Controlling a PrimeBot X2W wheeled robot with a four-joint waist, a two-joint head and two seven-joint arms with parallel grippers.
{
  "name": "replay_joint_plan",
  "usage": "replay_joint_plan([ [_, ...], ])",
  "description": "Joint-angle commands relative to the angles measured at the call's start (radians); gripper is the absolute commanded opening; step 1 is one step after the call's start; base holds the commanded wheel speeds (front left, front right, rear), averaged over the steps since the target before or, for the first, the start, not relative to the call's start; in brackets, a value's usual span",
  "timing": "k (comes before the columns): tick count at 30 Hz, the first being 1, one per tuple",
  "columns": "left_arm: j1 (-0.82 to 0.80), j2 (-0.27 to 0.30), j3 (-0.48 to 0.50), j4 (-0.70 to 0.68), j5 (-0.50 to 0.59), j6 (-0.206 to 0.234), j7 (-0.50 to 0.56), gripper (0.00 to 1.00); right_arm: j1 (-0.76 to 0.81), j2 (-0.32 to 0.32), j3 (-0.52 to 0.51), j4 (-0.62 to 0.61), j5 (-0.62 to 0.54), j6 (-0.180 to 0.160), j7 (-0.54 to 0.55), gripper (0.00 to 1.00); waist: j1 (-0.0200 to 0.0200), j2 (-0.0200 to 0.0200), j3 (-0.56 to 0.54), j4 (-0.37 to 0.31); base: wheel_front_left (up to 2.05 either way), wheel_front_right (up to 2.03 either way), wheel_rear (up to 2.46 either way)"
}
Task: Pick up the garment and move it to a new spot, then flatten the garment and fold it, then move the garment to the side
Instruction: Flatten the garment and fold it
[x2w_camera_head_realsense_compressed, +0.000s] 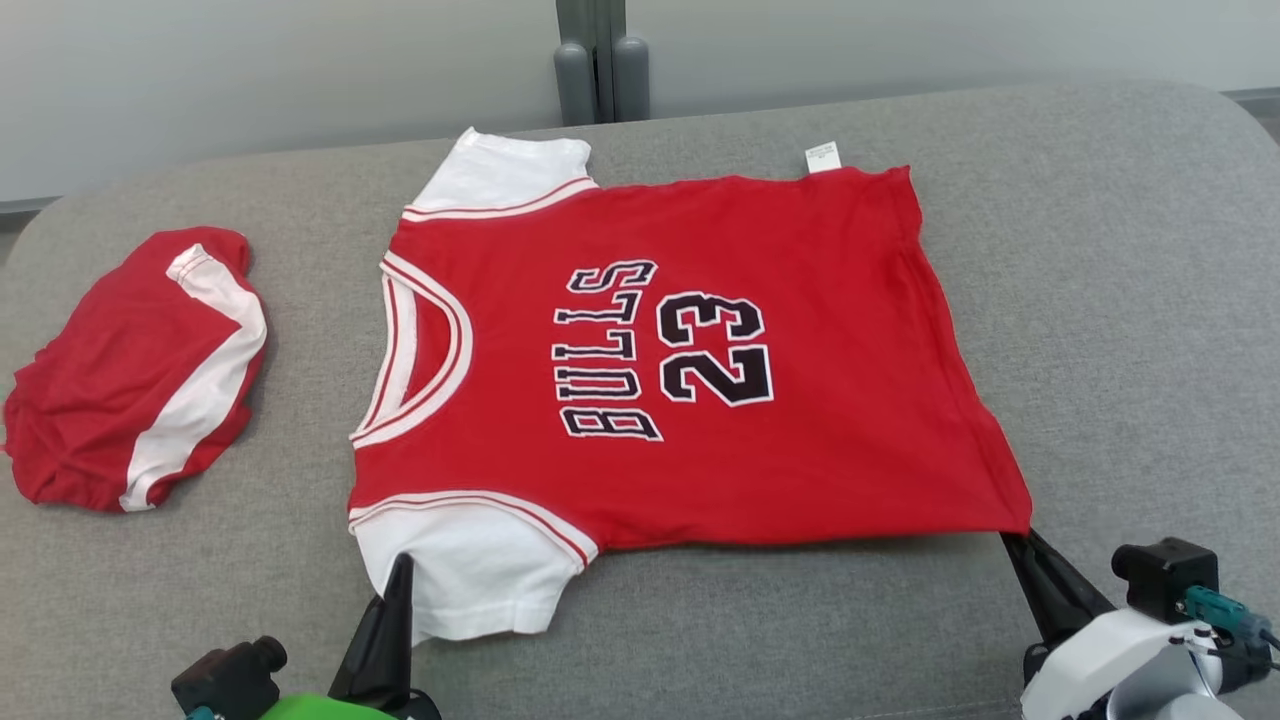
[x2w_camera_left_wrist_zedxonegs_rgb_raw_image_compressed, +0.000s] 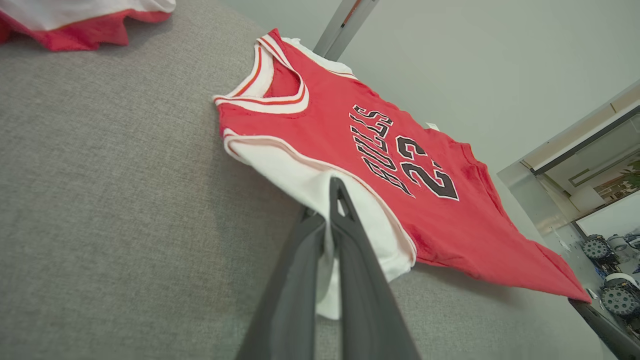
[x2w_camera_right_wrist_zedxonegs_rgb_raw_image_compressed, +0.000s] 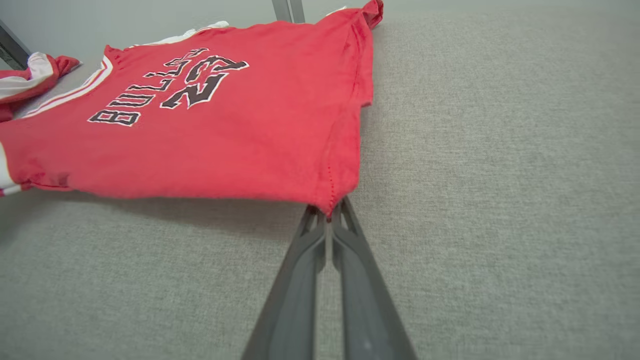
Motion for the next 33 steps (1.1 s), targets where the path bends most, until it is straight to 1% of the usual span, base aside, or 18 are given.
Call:
replay_joint_plan([
  [1, 0.017, 0.006, -0.002, -0.012, 0.005, -0.005, 0.005, 0.0, 0.027, 0.003, -0.024, -0.027, -0.015, -0.001, 0.014, 0.0, 0.0001, 0.0, -0.012, 0.004, 0.0, 0.0, 0.0],
  [6, 0.007, 0.018, -0.016, -0.035, 0.005, -0.009, 0.027, 0.0, 0.066, 0.03, -0.072, -0.093, -0.042, -0.001, 0.067, 0.0, 0.0001, 0.0, -0.01, -0.004, 0.0, 0.0, 0.0],
  [11, -0.042, 0.032, -0.026, -0.052, 0.01, -0.014, 0.057, 0.0, 0.042, 0.04, -0.097, -0.12, -0.06, -0.001, 0.117, 0.0, 0.0001, 0.0, 0.0, -0.009, 0.0, 0.0, 0.0],
  [20, -0.137, 0.062, -0.007, -0.058, -0.032, -0.028, 0.107, 0.0, -0.03, 0.039, -0.09, -0.139, -0.07, -0.001, 0.2, 0.0, 0.0001, 0.0, 0.032, -0.006, 0.0, 0.0, 0.0],
  [26, -0.249, 0.079, -0.011, -0.011, -0.037, -0.036, 0.152, 0.0, -0.114, 0.031, -0.083, -0.111, -0.053, -0.001, 0.259, 0.0, 0.0001, 0.0, 0.062, -0.001, 0.0, 0.0, 0.0],
  [29, -0.322, 0.078, -0.005, 0.043, -0.052, -0.042, 0.171, 0.0, -0.156, 0.033, -0.085, -0.099, -0.037, -0.001, 0.275, 0.0, 0.0001, 0.0, 0.077, 0.003, 0.0, 0.0, 0.0],
  [31, -0.373, 0.082, -0.008, 0.082, -0.042, -0.045, 0.173, 0.0, -0.173, 0.034, -0.088, -0.096, -0.023, -0.001, 0.287, 0.0, 0.0001, 0.0, 0.084, 0.003, 0.0, 0.0, 0.0],
  [33, -0.414, 0.071, -0.013, 0.121, -0.053, -0.048, 0.178, 0.0, -0.188, 0.036, -0.092, -0.097, -0.012, -0.001, 0.299, 0.0, 0.0001, 0.0, 0.088, 0.001, 0.0, 0.0, 0.0],
])
